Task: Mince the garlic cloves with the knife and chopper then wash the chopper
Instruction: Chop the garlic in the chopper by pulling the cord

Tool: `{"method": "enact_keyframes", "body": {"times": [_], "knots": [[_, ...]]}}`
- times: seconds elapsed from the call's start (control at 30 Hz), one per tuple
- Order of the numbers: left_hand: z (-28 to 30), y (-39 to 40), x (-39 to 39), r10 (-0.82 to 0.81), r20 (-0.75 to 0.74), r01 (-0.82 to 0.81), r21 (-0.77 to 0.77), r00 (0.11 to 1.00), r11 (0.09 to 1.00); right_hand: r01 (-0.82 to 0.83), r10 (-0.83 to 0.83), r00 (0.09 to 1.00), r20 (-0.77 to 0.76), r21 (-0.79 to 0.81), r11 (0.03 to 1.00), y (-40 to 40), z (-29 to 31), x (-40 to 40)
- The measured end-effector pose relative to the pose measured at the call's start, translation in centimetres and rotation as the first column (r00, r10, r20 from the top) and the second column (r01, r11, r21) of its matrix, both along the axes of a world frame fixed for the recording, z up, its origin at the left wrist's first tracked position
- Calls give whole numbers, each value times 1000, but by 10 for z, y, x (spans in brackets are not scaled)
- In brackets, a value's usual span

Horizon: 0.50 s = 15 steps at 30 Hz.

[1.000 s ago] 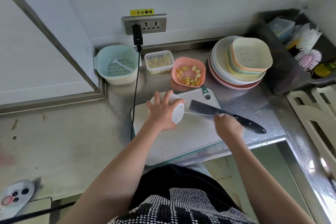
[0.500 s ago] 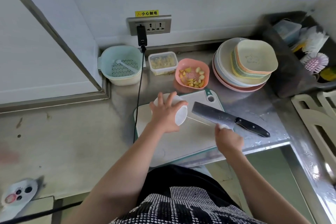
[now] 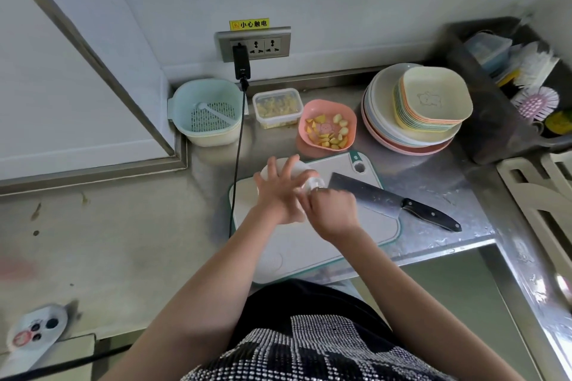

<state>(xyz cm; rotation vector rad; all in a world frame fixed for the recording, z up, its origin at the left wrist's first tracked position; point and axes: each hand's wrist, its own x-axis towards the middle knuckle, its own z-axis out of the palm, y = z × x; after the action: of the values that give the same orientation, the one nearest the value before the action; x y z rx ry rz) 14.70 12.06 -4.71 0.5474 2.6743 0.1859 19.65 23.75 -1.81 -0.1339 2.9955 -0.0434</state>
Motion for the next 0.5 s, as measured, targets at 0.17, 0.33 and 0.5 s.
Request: {"method": "enact_keyframes", "body": {"times": [0.17,0.33,0.5], "knots": [[1,-5,1,11,-38,-11,7,999,1000,164,-177,964,199,82,983,52,-39,28],[2,-5,1,6,-40,-6,3,999,1000,456,-524,812,259,279,845,114,-58,57],[2,-4,0,7,-33,-7,6,999,1000,670,-695,681,230,188,718,129,-47,47]]}}
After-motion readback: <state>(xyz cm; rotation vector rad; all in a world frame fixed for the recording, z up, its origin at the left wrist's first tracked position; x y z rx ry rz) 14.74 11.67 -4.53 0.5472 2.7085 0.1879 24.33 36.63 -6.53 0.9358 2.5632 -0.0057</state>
